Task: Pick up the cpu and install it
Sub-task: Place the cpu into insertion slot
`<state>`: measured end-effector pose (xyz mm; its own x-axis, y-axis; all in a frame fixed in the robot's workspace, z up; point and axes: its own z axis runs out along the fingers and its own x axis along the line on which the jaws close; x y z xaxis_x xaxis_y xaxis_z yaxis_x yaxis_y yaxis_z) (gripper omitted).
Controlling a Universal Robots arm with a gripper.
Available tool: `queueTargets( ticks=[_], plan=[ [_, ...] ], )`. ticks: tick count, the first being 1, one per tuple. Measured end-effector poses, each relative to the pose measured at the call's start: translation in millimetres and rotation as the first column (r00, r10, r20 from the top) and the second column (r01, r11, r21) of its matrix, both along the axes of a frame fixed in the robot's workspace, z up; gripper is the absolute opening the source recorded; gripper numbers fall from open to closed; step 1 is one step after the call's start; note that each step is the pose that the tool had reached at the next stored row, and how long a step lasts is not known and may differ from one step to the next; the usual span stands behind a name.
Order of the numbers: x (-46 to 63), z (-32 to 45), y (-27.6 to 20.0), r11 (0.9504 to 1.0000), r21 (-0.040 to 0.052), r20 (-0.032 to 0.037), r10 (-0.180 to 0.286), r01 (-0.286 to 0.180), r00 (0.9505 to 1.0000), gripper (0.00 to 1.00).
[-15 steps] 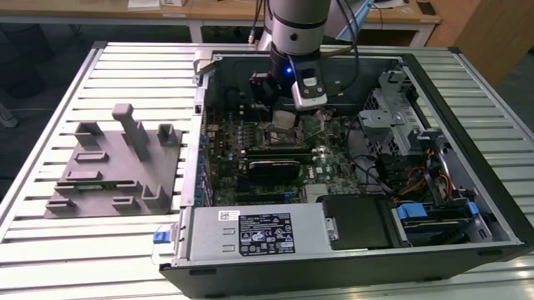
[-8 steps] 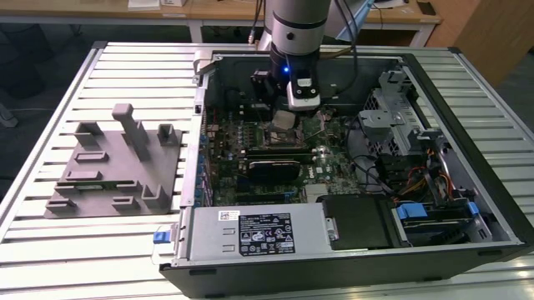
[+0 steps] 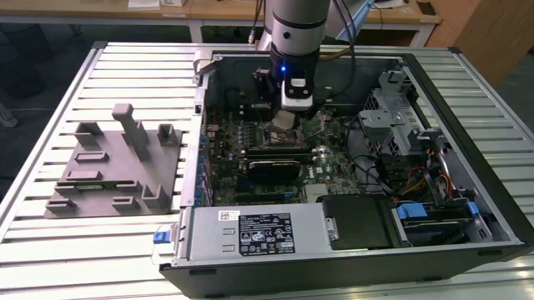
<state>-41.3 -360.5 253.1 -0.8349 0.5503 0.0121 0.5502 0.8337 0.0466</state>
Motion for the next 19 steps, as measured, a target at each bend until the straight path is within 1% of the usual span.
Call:
queueTargets(
  ticks=[2,5,7,9,12,14,17,19],
  plan=[
    [0.0,-0.1,0.0,0.9995,0.0,0.0,-0.032,0.032,0.9995,0.54],
    [0.0,-0.1,0.0,0.9969,0.0,0.0,-0.079,0.079,0.9969,0.54],
    [0.0,-0.1,0.0,0.994,0.0,0.0,-0.109,0.109,0.994,0.54],
    [0.0,-0.2,0.0,0.99,0.0001,0.0,-0.141,0.141,0.99,0.54],
    [0.0,-0.2,0.0,0.9823,0.0,0.0,-0.187,0.187,0.9823,0.54],
    [0.0,-0.2,0.0,0.9762,0.0,0.0001,-0.217,0.217,0.9762,0.54],
    [0.0,-0.3,0.0,0.965,0.0,0.0001,-0.262,0.262,0.965,0.54],
    [0.0,-0.3,0.0,0.9567,0.0,0.0,-0.291,0.291,0.9567,0.54]
  ],
)
